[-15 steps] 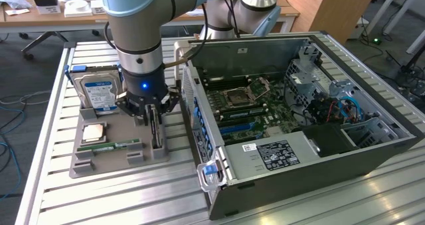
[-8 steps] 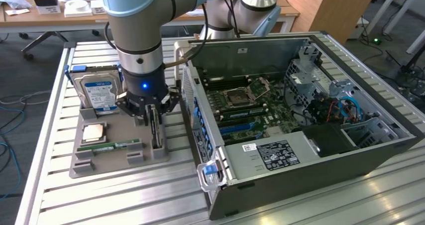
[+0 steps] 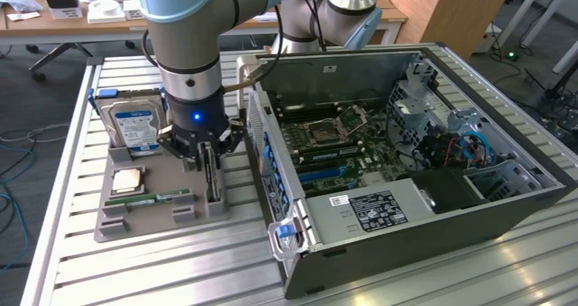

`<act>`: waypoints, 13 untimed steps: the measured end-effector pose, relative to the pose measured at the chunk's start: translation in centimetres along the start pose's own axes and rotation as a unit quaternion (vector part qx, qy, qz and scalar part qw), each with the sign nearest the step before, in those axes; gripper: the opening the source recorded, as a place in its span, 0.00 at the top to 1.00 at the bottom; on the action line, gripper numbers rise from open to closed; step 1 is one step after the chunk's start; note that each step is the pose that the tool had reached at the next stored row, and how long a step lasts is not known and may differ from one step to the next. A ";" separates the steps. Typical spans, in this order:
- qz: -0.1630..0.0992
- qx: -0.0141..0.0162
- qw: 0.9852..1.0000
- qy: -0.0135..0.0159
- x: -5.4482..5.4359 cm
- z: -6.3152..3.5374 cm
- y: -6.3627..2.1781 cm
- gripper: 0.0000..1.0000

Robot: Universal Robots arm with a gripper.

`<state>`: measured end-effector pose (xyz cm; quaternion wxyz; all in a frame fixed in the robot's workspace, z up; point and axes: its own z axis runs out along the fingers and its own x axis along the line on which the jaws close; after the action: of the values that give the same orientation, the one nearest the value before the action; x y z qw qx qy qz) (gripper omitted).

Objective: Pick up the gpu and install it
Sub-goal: 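Pick up the gpu and move the gpu toward the slot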

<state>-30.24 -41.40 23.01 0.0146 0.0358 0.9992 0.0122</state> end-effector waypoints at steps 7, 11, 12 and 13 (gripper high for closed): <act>0.000 0.000 1.000 0.000 0.0 0.00 0.00 0.61; 0.000 0.000 1.000 0.000 0.0 0.00 0.00 0.69; 0.000 0.000 1.000 0.000 0.0 0.00 0.00 0.69; 0.000 0.000 1.000 0.000 0.0 0.00 0.00 0.69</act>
<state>-30.24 -41.40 23.01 0.0146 0.0358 0.9992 0.0122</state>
